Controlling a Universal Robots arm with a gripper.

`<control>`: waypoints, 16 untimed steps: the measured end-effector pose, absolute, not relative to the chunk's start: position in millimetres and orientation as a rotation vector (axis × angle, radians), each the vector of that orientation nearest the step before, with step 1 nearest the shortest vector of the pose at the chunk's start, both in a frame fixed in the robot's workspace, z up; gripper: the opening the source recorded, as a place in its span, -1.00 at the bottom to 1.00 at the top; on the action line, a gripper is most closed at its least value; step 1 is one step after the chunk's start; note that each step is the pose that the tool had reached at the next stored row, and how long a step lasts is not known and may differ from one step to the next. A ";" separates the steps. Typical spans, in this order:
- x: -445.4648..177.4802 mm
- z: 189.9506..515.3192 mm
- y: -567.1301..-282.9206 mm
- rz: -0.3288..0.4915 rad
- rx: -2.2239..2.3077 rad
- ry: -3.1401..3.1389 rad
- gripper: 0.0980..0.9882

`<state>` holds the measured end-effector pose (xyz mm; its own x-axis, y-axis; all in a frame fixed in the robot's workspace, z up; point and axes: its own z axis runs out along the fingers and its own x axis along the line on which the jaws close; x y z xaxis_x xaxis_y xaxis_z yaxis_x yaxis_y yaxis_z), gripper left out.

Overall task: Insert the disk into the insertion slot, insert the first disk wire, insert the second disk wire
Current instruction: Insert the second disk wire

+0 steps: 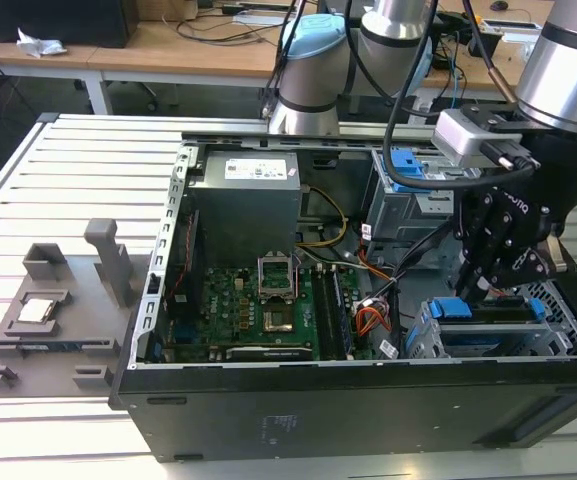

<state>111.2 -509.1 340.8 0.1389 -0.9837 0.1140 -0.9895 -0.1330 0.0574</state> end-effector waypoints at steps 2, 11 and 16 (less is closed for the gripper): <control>114.4 340.7 -509.6 0.072 2.278 -1.985 -0.76; 121.3 335.2 -509.6 0.057 2.240 -2.029 -0.76; 129.0 333.7 -509.6 0.053 2.224 -2.044 -0.76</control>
